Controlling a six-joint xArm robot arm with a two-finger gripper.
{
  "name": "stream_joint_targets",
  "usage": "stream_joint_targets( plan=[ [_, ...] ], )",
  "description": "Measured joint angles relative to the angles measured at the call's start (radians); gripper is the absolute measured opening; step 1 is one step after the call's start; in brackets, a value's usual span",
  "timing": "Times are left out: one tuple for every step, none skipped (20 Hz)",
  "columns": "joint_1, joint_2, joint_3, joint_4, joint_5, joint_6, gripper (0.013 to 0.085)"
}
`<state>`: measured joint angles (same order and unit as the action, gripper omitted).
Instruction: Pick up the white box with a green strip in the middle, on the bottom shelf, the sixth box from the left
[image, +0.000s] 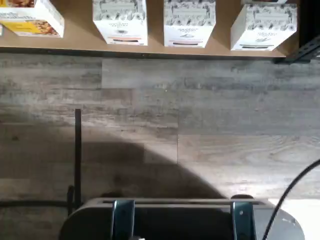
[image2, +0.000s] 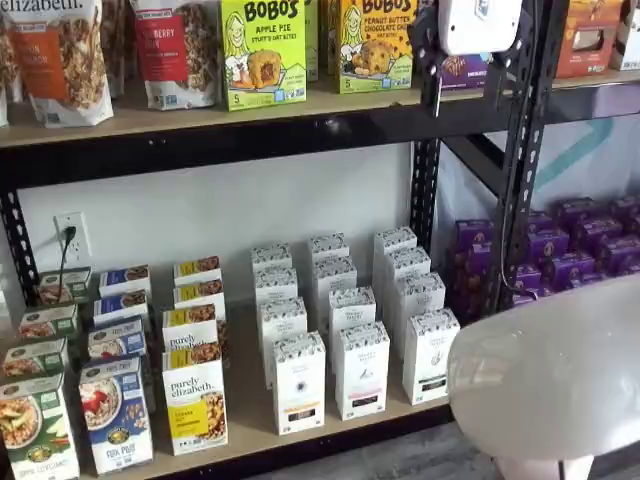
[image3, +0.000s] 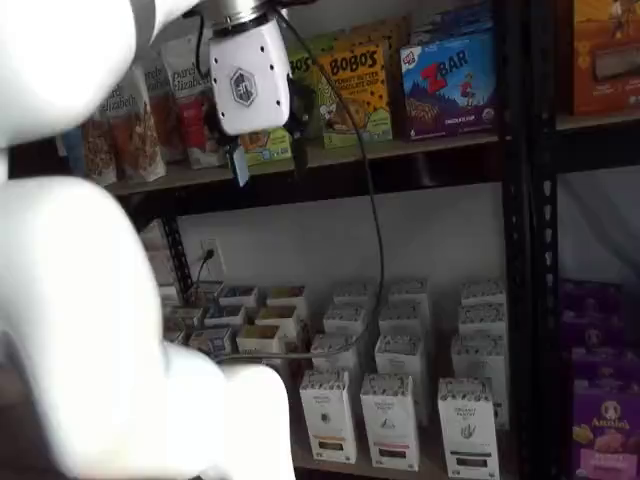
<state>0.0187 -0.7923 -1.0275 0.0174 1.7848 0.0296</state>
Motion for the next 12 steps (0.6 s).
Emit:
stream_joint_targets(
  plan=[
    [-0.002,-0.006,0.024,-0.003,-0.025,-0.002,0.0850],
    [-0.005,-0.010,0.045,-0.004,-0.047,-0.005,0.0850],
    [-0.004,-0.015,0.068,-0.009,-0.072,-0.005,0.0850],
    [-0.003,-0.018,0.086,-0.012,-0.093,-0.004,0.0850],
    [-0.001,-0.020,0.110,-0.017,-0.117,-0.002,0.0850],
    [-0.001,-0.020,0.129,-0.018,-0.136,-0.002,0.0850],
    [-0.002,-0.019,0.148,-0.016,-0.157,-0.003,0.0850],
    [-0.004,-0.019,0.172,-0.012,-0.183,-0.005,0.0850],
    [-0.007,-0.020,0.195,-0.007,-0.211,-0.007,0.0850],
    [-0.001,-0.018,0.224,-0.013,-0.241,-0.001,0.0850],
    [0.000,-0.015,0.245,-0.010,-0.263,-0.001,0.0850],
    [-0.003,-0.012,0.269,-0.003,-0.288,-0.003,0.0850]
  ],
)
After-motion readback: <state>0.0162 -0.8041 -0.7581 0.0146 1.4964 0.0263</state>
